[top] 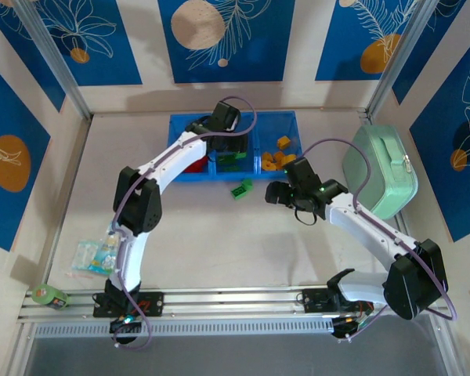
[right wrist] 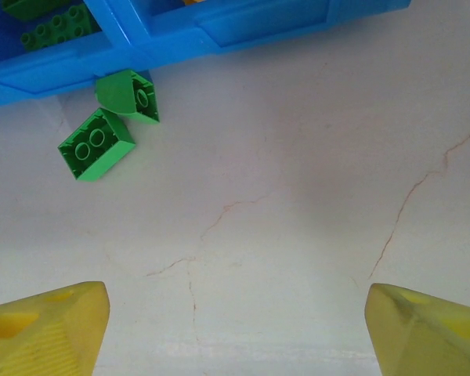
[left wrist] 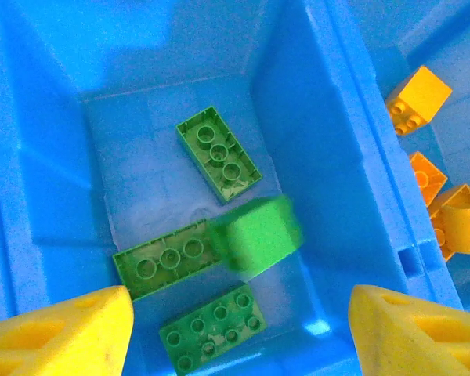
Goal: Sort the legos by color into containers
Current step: Place the lego in the container, then pick up the lego from the center of the table.
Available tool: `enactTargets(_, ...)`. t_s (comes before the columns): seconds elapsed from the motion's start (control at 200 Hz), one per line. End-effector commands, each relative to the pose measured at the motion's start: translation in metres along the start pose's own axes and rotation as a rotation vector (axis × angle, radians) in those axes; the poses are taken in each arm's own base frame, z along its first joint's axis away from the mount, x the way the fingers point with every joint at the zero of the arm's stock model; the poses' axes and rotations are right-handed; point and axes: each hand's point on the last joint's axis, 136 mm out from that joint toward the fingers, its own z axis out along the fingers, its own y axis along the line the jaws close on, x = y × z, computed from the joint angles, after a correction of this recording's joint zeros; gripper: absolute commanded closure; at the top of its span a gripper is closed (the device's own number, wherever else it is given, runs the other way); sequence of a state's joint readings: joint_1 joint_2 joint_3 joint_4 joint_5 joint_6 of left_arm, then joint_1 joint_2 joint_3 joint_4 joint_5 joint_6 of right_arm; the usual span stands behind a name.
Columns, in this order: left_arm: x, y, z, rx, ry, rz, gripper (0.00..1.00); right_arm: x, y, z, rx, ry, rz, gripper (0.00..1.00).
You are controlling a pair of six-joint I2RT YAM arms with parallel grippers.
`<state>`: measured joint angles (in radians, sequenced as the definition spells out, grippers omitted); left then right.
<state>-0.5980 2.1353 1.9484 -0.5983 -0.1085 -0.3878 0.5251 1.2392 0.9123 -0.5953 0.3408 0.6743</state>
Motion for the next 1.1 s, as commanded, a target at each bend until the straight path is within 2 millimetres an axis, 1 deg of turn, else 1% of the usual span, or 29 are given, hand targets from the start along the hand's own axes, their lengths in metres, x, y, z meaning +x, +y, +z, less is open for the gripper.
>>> enactTargets(0.0,0.003,-0.005,-0.031,0.036,-0.020,0.028,0.27,-0.002,0.006,-0.003,-0.001,-0.002,-0.013,0.14)
enactTargets(0.15,0.011,-0.002,-0.062,0.059,-0.073,0.021,0.27,0.000,0.022,0.004,-0.023,0.017,-0.059,0.11)
enactTargets(0.245,0.022,0.004,-0.078,0.071,-0.102,0.003,0.27,0.003,0.036,0.010,-0.034,0.037,-0.095,0.10)
enactTargets(0.365,0.041,0.012,-0.094,0.083,-0.126,-0.026,0.27,0.010,0.054,0.024,-0.034,0.092,-0.141,0.08)
enactTargets(0.435,0.055,0.019,-0.101,0.084,-0.130,-0.041,0.27,0.014,0.064,0.033,-0.022,0.130,-0.172,0.05)
enactTargets(0.505,0.074,0.029,-0.103,0.068,-0.126,-0.051,0.27,0.019,0.071,0.043,0.006,0.172,-0.187,0.03)
enactTargets(0.63,0.102,0.047,-0.108,0.026,-0.102,-0.060,0.27,0.024,0.084,0.063,0.042,0.231,-0.180,0.02)
enactTargets(0.695,0.117,0.055,-0.110,0.011,-0.090,-0.071,0.27,0.024,0.088,0.072,0.068,0.250,-0.148,0.02)
enactTargets(0.8,0.135,0.064,-0.114,-0.007,-0.084,-0.081,0.27,0.023,0.094,0.086,0.128,0.286,-0.079,0.05)
enactTargets(0.92,0.147,0.077,-0.120,-0.044,-0.085,-0.086,0.27,0.020,0.099,0.098,0.214,0.275,-0.051,0.08)
enactTargets(0.991,0.150,0.081,-0.123,-0.054,-0.090,-0.088,0.27,0.022,0.100,0.110,0.239,0.285,-0.041,0.09)
enactTargets(1.091,0.152,0.084,-0.127,-0.061,-0.099,-0.089,0.27,0.023,0.096,0.126,0.278,0.292,-0.016,0.13)
